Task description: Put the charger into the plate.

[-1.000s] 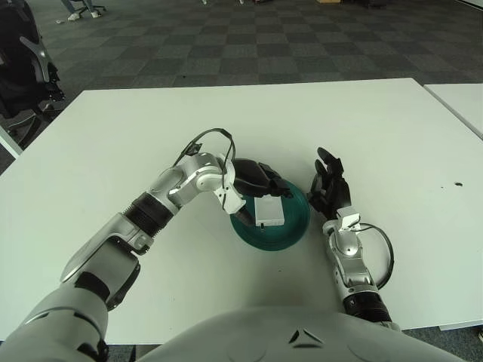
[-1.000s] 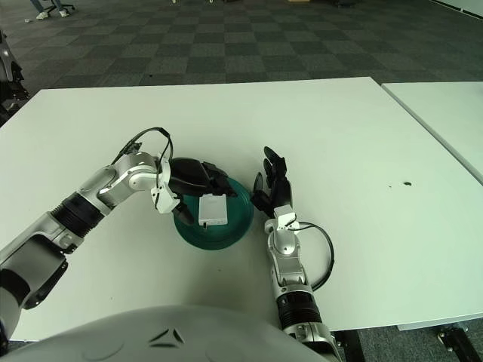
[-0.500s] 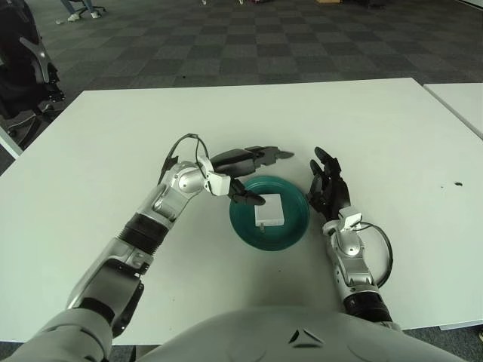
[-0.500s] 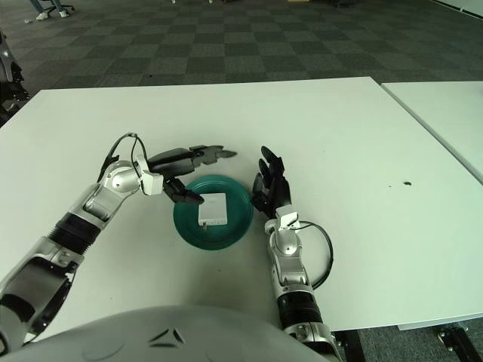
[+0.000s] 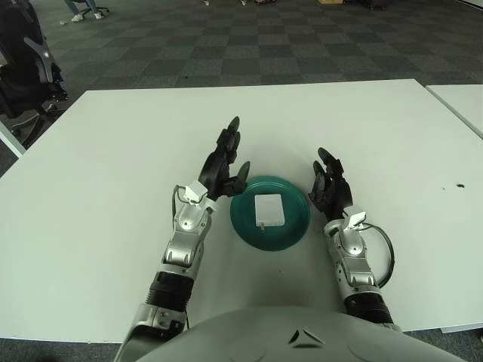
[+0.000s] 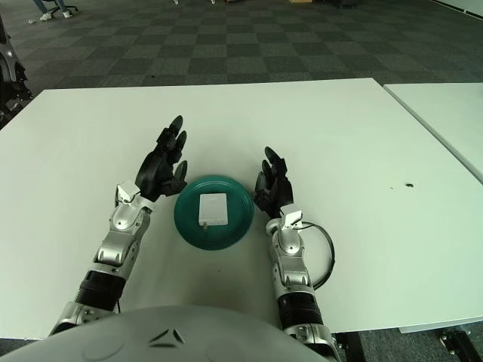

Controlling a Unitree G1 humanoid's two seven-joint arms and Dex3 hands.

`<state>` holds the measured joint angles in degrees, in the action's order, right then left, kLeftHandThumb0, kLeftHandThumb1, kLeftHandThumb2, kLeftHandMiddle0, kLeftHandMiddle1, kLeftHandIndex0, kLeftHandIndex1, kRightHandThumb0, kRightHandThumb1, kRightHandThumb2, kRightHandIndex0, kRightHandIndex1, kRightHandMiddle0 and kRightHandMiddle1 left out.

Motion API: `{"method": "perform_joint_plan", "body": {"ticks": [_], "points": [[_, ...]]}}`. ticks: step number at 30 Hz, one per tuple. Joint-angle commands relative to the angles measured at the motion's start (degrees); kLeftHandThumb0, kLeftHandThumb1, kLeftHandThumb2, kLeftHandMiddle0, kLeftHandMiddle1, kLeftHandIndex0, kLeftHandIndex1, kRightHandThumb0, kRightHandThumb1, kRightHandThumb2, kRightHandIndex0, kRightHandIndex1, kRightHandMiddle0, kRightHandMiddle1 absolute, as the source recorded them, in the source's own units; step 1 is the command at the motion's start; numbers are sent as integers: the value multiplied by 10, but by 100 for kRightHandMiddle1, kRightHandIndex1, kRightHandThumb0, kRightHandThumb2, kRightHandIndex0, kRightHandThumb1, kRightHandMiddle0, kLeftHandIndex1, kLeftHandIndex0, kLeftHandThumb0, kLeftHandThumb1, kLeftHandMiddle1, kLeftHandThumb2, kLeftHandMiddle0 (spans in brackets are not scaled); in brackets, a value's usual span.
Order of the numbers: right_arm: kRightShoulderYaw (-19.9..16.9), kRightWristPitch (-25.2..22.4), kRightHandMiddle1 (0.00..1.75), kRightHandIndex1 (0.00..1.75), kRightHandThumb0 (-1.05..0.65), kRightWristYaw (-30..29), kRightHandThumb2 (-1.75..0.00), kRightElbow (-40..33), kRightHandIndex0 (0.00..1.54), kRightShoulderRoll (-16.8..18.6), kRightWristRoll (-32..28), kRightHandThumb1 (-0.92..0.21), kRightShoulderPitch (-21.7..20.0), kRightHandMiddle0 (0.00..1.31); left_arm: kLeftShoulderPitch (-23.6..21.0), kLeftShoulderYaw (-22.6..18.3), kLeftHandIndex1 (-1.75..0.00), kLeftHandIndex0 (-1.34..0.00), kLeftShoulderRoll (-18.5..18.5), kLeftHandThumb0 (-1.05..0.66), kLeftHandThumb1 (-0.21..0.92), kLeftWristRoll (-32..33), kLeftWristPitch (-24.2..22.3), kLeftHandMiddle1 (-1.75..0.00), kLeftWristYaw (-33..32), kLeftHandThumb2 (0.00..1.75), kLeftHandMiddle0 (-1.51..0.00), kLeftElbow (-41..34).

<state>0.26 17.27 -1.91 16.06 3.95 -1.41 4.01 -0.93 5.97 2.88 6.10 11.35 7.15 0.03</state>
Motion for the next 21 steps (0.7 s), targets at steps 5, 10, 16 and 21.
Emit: {"method": "perform_joint_plan", "body": {"ticks": [5,10,16,21], "points": [[-4,-63,42,0,-79,-1,-80,47,15,3,-3,-92,70,0,36,-43,-8,-6,50,-105,92,43,-61,-1,-66,105,-3,-34],[-4,-66,43,0,-80,-2,-80,43,14,4,-3,-92,75,0,79,-51,-9,-5,42,-102,92,43,-46,0,-66,104,-2,-14],[-5,-69,43,0,-81,-1,-81,41,14,2,-2,-92,76,0,113,-56,-10,-2,17,-100,92,32,-37,0,-47,104,-2,3],[-7,-72,42,0,-82,1,-81,37,14,-1,-3,-92,77,0,153,-42,-9,0,12,-99,92,19,-76,0,-51,104,-1,-27]]}}
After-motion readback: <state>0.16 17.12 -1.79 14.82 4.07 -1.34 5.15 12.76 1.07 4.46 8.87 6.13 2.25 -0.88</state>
